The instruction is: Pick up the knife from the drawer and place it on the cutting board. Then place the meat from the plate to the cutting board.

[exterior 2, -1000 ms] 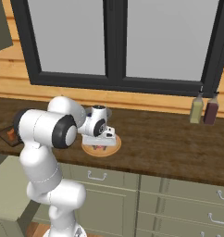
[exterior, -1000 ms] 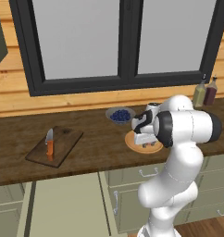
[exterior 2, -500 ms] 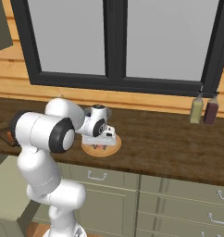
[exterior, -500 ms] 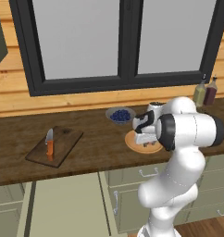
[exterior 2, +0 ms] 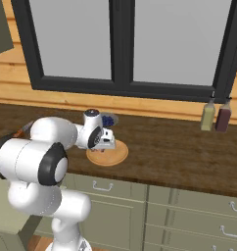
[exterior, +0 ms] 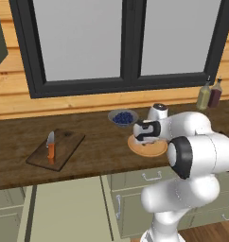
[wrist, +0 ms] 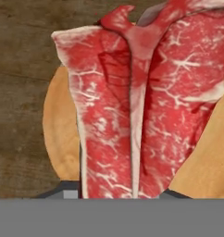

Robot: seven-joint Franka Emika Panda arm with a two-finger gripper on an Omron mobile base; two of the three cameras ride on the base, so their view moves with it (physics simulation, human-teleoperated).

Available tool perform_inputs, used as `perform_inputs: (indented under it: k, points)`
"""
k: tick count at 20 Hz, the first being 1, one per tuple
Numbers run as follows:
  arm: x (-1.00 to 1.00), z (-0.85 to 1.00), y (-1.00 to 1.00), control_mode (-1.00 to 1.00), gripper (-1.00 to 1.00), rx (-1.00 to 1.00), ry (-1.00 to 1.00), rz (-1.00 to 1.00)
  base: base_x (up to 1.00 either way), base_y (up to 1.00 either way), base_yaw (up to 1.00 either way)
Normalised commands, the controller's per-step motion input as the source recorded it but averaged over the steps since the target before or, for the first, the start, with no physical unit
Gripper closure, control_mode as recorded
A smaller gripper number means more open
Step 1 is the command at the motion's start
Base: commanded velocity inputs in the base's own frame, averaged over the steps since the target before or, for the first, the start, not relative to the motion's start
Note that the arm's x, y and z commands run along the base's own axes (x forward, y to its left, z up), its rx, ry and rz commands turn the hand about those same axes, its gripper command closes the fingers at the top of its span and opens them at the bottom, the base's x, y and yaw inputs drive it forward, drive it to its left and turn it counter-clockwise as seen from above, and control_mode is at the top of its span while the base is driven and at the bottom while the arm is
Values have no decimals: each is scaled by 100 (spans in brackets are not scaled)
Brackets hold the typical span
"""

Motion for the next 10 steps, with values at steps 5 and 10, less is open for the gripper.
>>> perform_inputs:
  k: [5,10]
  points:
    - [1,41,74,-100,100,0,0,0,0,0,0]
    - [5,45,82,-100,100,0,4,2,0,0,0]
